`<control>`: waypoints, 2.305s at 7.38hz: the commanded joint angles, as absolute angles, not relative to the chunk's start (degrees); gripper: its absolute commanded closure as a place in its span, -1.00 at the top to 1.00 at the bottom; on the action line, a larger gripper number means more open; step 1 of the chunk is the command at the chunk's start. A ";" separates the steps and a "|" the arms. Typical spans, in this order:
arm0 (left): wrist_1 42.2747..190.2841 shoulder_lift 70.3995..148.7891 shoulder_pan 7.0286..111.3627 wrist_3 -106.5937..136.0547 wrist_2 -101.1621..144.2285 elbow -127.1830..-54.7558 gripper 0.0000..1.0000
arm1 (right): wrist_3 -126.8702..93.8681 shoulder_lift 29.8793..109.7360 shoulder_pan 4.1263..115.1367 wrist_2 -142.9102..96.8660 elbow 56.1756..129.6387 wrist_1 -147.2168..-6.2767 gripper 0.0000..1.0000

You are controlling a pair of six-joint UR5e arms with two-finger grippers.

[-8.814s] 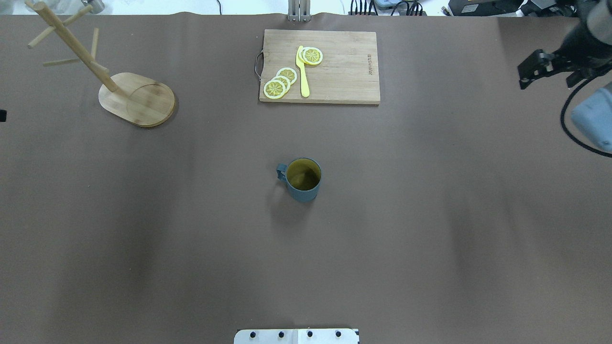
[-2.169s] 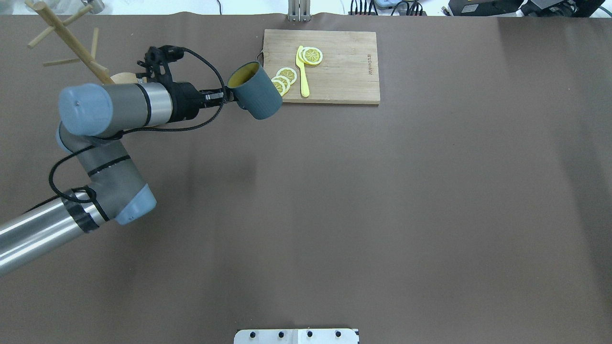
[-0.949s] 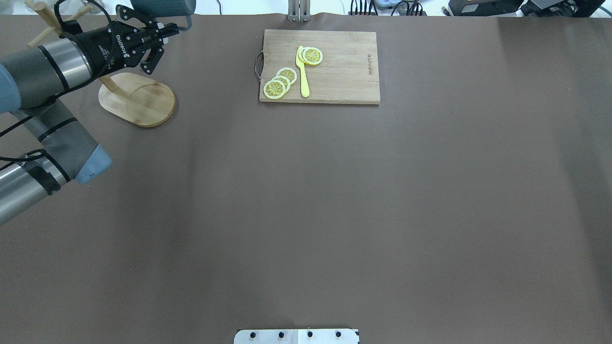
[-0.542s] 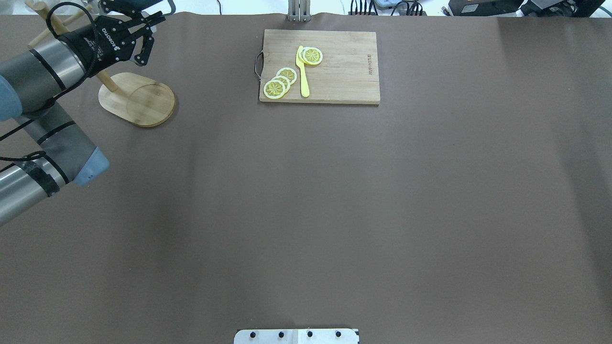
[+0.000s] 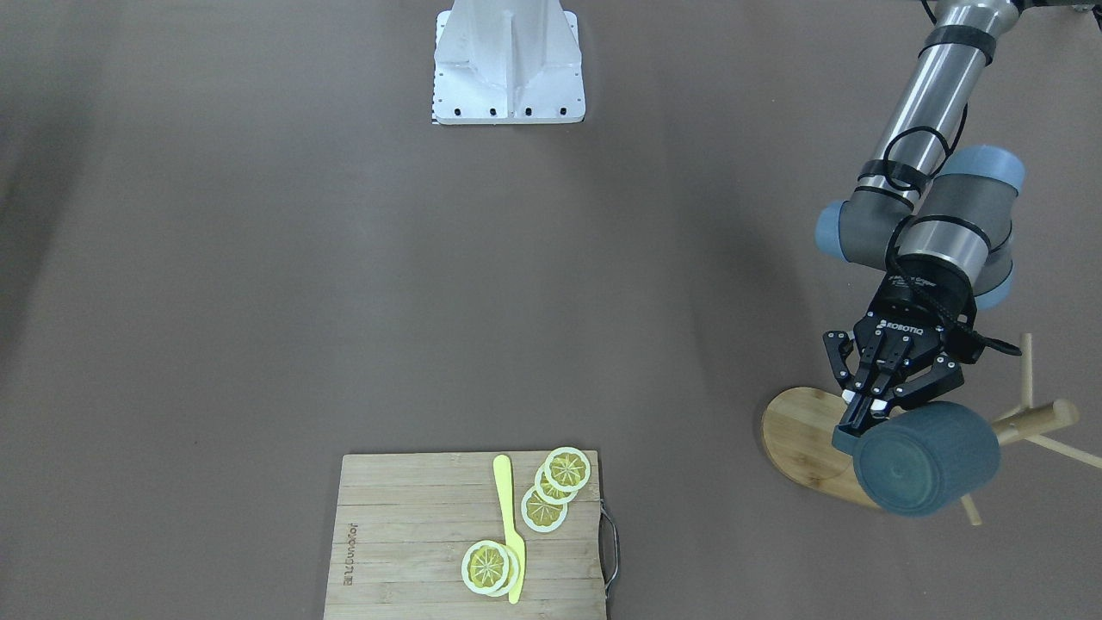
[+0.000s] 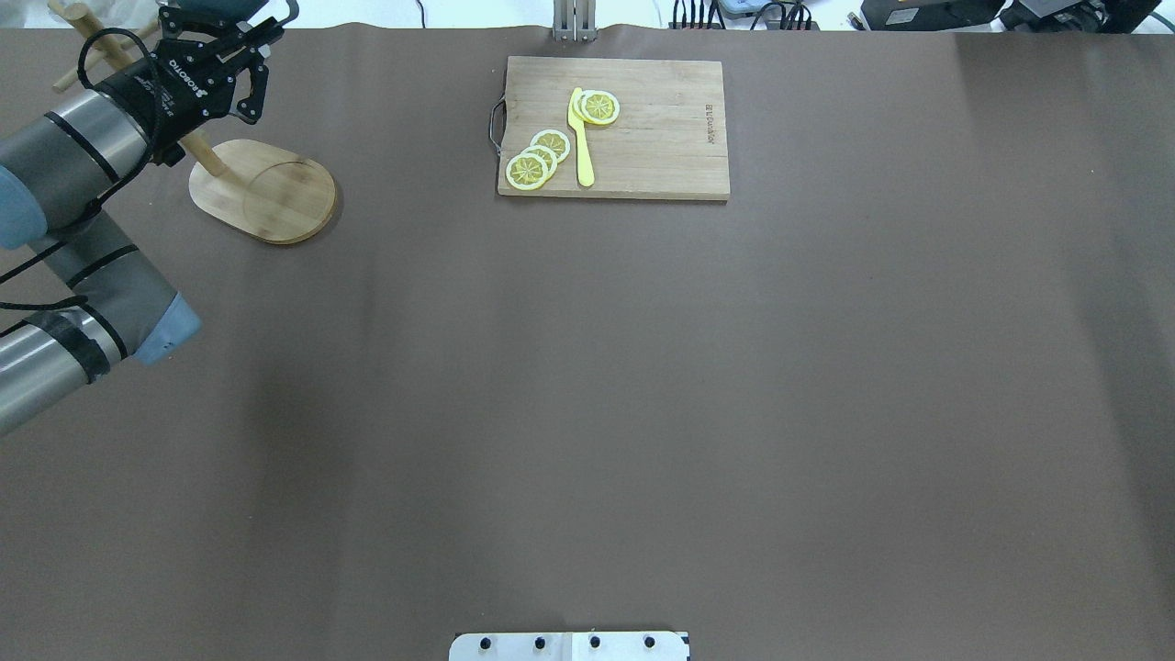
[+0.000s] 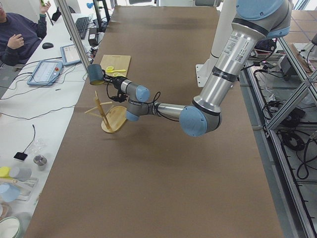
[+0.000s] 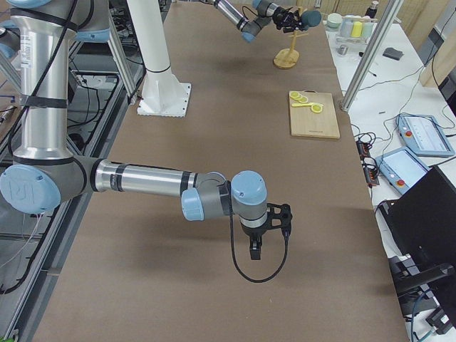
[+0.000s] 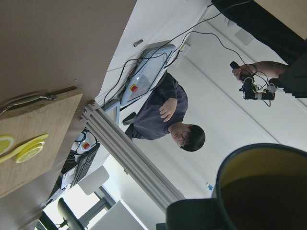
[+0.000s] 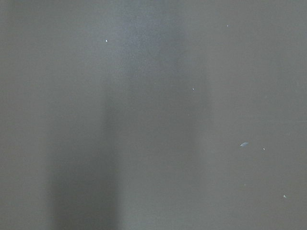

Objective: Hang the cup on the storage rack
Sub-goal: 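Align the mug handle over a mug-tree peg with the left gripper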

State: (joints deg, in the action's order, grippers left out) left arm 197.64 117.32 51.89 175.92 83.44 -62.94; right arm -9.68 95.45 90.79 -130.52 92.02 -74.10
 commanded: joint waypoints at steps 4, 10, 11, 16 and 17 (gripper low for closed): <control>200.72 115.50 51.86 180.70 80.51 -59.50 -1.00 | -9.67 95.45 90.79 -130.52 92.02 -74.09 1.00; 203.91 113.38 50.54 180.53 80.07 -59.50 -1.00 | -9.76 95.45 90.79 -130.43 92.02 -74.09 1.00; 203.91 113.38 48.88 180.44 77.72 -59.76 -1.00 | -9.76 95.45 90.79 -130.52 92.02 -74.09 1.00; 206.19 112.32 46.76 180.70 76.20 -60.47 -1.00 | -9.84 95.45 90.79 -130.34 92.02 -74.09 1.00; 206.28 112.06 46.76 180.70 76.29 -60.47 -1.00 | -9.84 95.45 90.79 -130.34 92.02 -74.00 1.00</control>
